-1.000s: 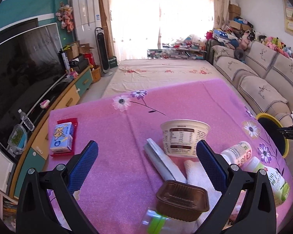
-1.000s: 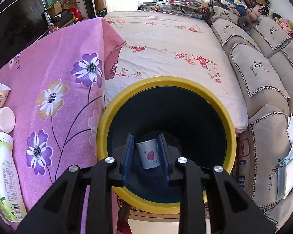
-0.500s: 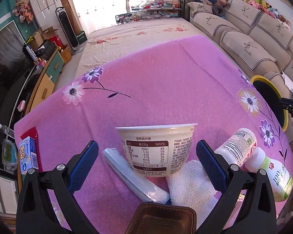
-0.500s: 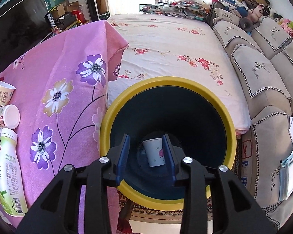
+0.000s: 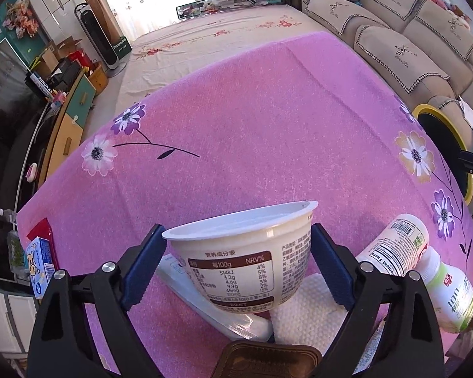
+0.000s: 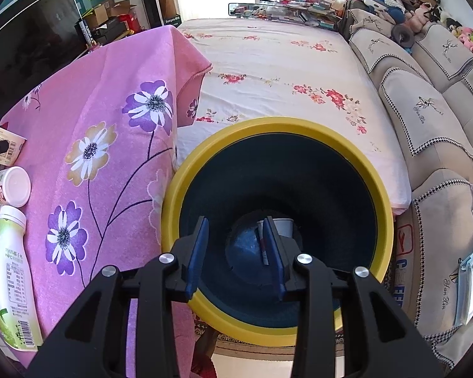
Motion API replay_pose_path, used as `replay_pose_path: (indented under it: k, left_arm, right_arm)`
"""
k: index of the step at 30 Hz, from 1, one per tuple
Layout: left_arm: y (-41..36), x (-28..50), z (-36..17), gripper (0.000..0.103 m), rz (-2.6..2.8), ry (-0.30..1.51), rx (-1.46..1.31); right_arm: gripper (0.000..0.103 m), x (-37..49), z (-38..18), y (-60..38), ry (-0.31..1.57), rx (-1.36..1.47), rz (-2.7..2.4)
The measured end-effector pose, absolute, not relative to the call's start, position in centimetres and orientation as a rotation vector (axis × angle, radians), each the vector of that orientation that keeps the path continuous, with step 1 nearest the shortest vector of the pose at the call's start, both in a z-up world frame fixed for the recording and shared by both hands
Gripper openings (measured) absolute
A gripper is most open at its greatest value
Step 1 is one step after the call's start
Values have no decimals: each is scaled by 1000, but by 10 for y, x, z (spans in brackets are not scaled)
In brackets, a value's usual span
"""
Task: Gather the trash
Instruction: 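Carry the paper cup over the yellow-rimmed bin and open the right tool, then grasp the white yogurt cup with the left tool and drop it into the bin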
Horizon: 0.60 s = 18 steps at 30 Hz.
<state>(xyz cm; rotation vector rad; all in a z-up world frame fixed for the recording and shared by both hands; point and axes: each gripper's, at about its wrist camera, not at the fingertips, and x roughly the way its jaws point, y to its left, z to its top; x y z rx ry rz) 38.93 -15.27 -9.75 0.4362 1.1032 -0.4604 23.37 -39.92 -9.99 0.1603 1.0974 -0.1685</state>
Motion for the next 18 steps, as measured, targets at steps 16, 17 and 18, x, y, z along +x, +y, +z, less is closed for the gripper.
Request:
replay_pose_path:
  k: [16, 17, 18]
  left_arm:
    - [-156, 345, -21, 89, -493, 959, 356]
    - [-164, 337, -15, 89, -504, 946, 358]
    - [-171, 329, -8, 89, -519, 935, 360]
  right_arm:
    - [34, 205, -80, -406, 1017, 184, -157]
    - [34, 200, -76, -407, 1005, 183, -160]
    - [34, 195, -72, -408, 993, 181, -166]
